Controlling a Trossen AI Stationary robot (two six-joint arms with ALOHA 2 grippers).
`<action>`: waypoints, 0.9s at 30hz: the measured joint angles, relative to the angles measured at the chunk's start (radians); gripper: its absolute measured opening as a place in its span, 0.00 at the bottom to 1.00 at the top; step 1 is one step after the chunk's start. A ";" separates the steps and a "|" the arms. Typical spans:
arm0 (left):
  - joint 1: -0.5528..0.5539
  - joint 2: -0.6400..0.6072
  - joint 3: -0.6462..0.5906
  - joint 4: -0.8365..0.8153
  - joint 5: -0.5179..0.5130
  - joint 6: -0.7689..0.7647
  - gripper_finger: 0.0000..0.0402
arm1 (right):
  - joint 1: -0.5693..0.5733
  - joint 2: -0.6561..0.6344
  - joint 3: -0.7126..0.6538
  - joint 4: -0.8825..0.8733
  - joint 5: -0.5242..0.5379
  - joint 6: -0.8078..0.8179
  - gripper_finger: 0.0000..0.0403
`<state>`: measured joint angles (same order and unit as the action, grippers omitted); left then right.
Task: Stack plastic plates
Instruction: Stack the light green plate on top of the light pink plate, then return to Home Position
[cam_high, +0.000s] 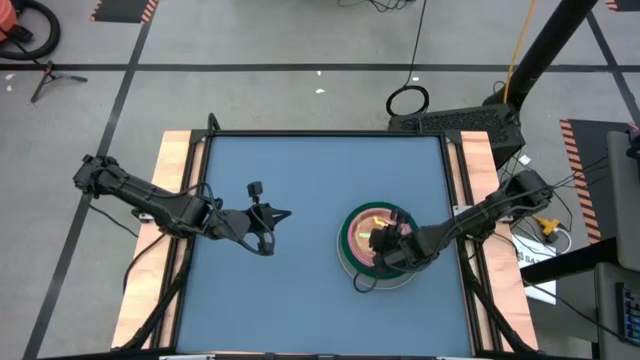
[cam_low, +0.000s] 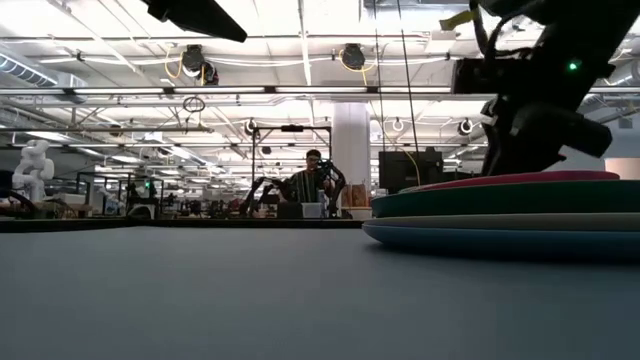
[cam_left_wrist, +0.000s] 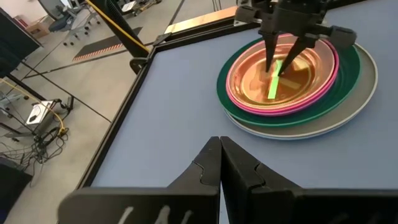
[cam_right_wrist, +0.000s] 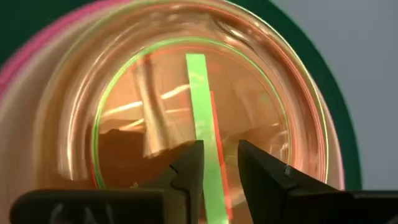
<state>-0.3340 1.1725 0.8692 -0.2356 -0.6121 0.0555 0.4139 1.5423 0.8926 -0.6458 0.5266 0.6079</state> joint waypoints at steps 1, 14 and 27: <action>0.000 0.000 0.000 0.000 0.000 0.000 0.00 | 0.000 0.001 0.010 -0.003 -0.005 -0.009 0.23; -0.043 0.000 0.000 -0.053 0.078 0.071 0.00 | -0.002 -0.121 -0.022 0.205 0.044 -0.267 0.20; 0.050 -0.142 -0.204 -0.034 0.092 0.052 0.00 | -0.223 -0.598 -0.413 0.685 -0.154 -0.566 0.08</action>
<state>-0.2842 1.0307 0.6652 -0.2693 -0.5201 0.1071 0.1913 0.9445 0.4797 0.0389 0.3725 0.0421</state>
